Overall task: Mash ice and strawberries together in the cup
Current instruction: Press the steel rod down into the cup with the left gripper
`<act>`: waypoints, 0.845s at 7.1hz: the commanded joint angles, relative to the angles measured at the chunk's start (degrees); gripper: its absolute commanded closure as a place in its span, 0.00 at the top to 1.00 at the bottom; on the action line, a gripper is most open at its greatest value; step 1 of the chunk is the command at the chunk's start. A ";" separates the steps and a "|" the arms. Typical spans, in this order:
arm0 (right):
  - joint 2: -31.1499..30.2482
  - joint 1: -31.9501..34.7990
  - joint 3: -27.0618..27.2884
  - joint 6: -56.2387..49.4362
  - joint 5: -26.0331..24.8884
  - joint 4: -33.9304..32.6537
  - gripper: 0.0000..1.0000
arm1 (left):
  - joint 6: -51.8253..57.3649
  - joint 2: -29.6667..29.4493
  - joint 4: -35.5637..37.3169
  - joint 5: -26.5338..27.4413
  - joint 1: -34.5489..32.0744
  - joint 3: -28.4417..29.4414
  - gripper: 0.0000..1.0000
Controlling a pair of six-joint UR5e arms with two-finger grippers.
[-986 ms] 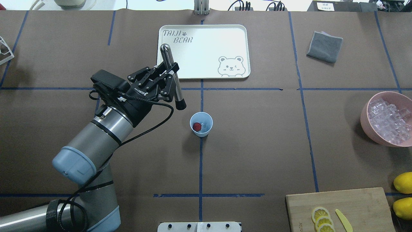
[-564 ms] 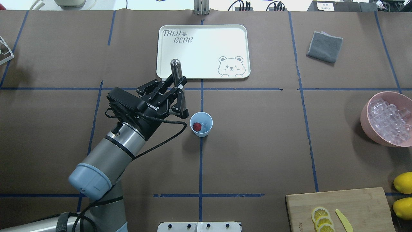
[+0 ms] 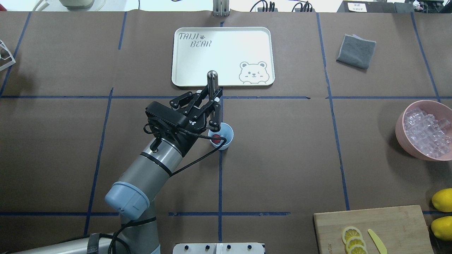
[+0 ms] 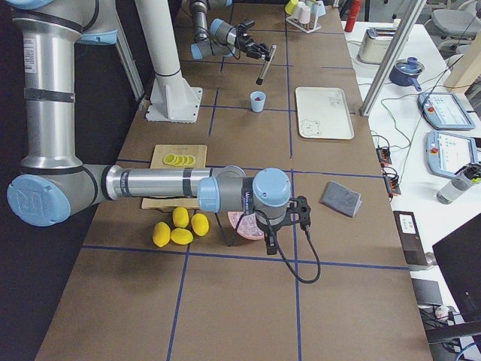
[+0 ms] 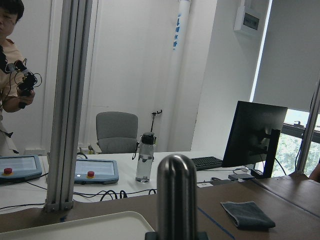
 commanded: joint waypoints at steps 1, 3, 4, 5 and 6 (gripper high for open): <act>0.00 -0.05 -0.01 0.00 0.00 0.00 0.99 | -0.12 -1.31 -2.01 1.16 0.63 3.05 0.00; -0.18 -0.05 -0.01 0.00 0.00 0.00 0.99 | -0.21 -2.37 -3.50 1.25 0.63 6.22 0.00; -0.18 0.04 -0.01 0.00 0.00 0.00 0.99 | -0.21 -2.72 -3.86 1.25 0.63 7.62 0.00; -0.26 0.04 -0.10 0.00 0.00 0.00 0.99 | -0.21 -3.07 -3.87 1.25 0.63 7.98 0.00; -0.35 -0.05 -0.10 0.00 0.00 0.00 0.99 | -0.29 -3.16 -3.78 1.25 0.72 8.25 0.00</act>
